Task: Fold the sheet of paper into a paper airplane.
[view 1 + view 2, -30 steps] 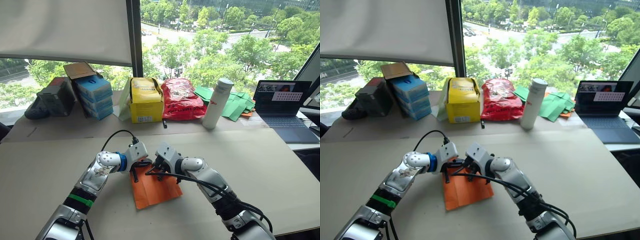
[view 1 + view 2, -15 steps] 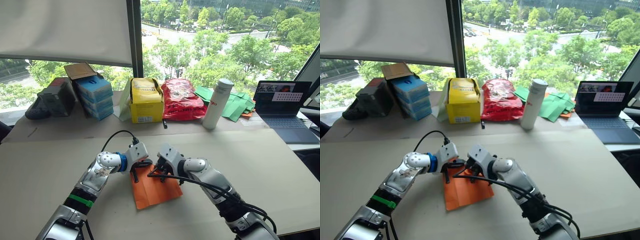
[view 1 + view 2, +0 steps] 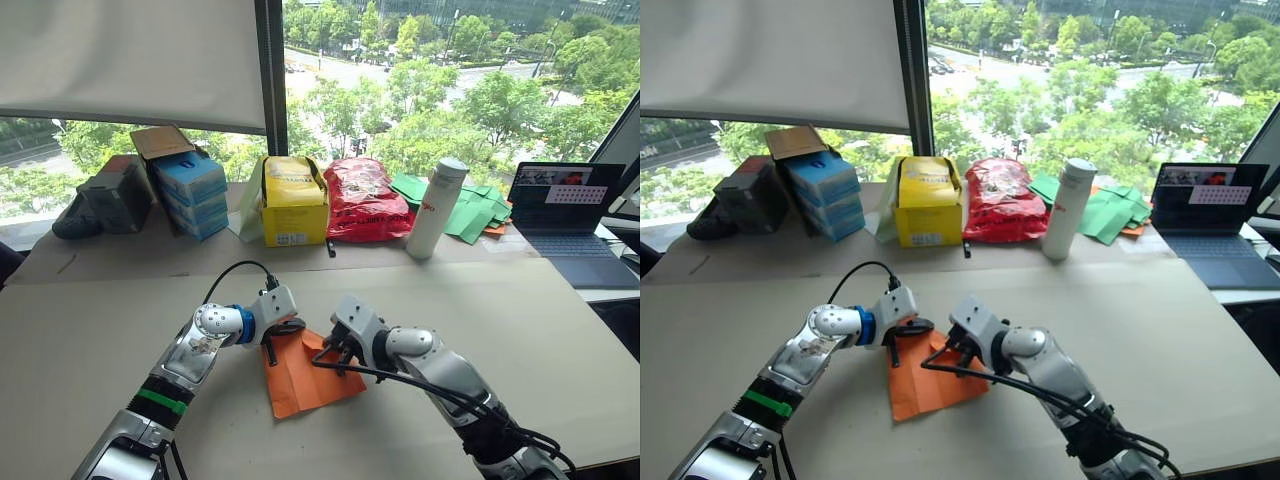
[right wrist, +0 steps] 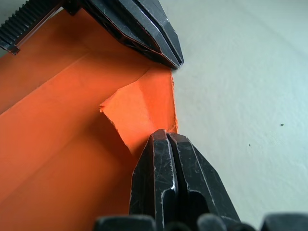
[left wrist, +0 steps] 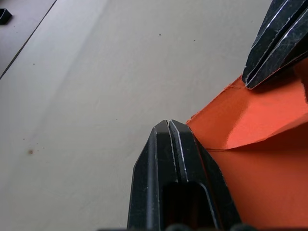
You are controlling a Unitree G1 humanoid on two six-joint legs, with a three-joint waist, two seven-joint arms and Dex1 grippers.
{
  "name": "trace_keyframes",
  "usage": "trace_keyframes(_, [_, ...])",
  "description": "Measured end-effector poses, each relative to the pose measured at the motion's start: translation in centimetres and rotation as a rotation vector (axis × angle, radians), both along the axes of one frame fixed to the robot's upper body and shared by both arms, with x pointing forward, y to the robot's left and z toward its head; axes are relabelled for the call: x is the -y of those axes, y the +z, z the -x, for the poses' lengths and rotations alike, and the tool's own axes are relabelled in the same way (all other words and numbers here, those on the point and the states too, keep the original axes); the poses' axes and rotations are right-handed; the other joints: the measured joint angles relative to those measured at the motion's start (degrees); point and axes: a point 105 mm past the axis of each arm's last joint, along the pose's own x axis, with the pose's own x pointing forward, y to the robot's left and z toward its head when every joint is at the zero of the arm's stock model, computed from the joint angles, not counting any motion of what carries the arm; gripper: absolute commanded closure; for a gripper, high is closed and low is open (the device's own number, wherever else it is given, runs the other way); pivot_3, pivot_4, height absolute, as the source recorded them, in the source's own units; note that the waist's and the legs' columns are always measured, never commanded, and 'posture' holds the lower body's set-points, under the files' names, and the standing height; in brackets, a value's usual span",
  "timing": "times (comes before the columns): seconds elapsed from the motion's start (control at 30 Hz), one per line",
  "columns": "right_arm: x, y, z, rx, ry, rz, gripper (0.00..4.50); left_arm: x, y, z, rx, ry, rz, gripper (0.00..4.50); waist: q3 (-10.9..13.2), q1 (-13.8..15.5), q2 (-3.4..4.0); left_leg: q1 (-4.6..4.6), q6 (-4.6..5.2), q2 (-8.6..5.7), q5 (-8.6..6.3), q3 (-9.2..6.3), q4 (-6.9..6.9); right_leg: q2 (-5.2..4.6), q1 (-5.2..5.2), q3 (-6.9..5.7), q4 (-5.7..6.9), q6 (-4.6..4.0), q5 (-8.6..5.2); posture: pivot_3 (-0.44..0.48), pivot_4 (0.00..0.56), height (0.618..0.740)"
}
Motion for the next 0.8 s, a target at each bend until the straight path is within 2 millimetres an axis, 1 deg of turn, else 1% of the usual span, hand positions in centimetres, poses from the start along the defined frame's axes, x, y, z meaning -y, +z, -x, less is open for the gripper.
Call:
trace_keyframes(0.13, [0.9, -0.1, 0.4, -0.002, -0.008, 0.01, 4.44, 0.0, 0.0, 0.0, -0.001, -0.001, 0.0, 4.5, 0.0, 0.0, -0.01, 0.0, 0.03, 0.0, -0.02, 0.0, 0.0, -0.04, 0.02, -0.01, -0.01, 0.0, 0.0, 0.0, 0.15, 0.74])
trace_keyframes(0.27, [1.3, -0.1, 0.6, -0.011, -0.015, 0.013, 4.44, 0.0, 0.0, 0.0, -0.001, -0.002, 0.0, 4.5, 0.0, 0.1, -0.01, 0.0, 0.04, 0.0, -0.03, 0.0, 0.0, -0.05, 0.02, -0.04, -0.02, 0.01, 0.0, 0.0, 0.15, 0.74])
trace_keyframes(0.5, [1.7, -0.1, 0.9, -0.023, -0.024, 0.014, 4.44, 0.0, 0.0, 0.1, -0.001, -0.003, 0.0, 4.5, 0.0, 0.1, -0.02, -0.01, 0.06, 0.0, -0.04, -0.01, 0.0, -0.1, 0.02, -0.07, -0.03, 0.01, 0.0, 0.0, 0.15, 0.74])
trace_keyframes(0.6, [2.0, -0.1, 1.1, -0.03, -0.028, 0.016, 4.44, 0.0, 0.0, 0.1, -0.002, -0.003, 0.0, 4.5, 0.0, 0.2, -0.02, -0.01, 0.08, 0.0, -0.04, -0.01, 0.0, -0.37, 0.02, -0.13, -0.04, 0.01, 0.0, 0.0, 0.15, 0.74])
trace_keyframes(0.8, [2.3, 0.0, 1.5, -0.035, -0.03, 0.025, 4.44, 0.0, 0.0, 0.1, -0.002, -0.004, 0.0, 4.5, 0.0, 0.2, -0.03, -0.01, 0.08, -0.01, -0.05, 0.0, 0.0, -0.36, 0.03, -0.18, -0.05, 0.01, -0.01, 0.0, 0.15, 0.74])
